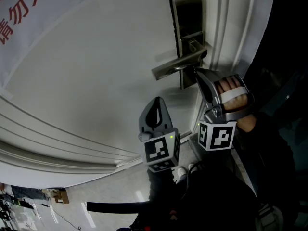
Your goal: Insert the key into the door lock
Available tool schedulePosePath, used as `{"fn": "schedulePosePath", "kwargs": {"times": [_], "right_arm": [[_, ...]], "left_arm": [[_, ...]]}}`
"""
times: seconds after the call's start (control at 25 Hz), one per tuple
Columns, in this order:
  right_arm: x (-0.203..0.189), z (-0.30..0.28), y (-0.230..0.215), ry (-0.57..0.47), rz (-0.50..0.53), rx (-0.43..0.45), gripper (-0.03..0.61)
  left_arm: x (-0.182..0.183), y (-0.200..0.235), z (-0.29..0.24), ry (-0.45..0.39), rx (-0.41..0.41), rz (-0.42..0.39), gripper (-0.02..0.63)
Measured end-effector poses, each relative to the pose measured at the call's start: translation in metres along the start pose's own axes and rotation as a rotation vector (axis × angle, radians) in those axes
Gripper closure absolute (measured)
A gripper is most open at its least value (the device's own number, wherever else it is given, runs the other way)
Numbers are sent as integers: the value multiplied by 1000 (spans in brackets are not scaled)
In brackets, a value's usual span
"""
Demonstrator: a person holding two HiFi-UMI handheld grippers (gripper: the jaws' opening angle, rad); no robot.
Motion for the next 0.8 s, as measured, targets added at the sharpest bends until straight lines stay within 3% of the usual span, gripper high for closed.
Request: {"fn": "schedulePosePath", "kwargs": {"times": [0.8], "right_arm": [[0,-3,0,-11,4,1,566]], "left_arm": [[-1,-1,-2,-3,3,15,614]]}}
Point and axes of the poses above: the fingertips, and each gripper's own axes: z backward along the fingers, y to its left, x out of its top, the point moved 8 cm from there along z, backward along the fingers, and after that the axes turned 6 degrees about -z, right-handed, at the moved point
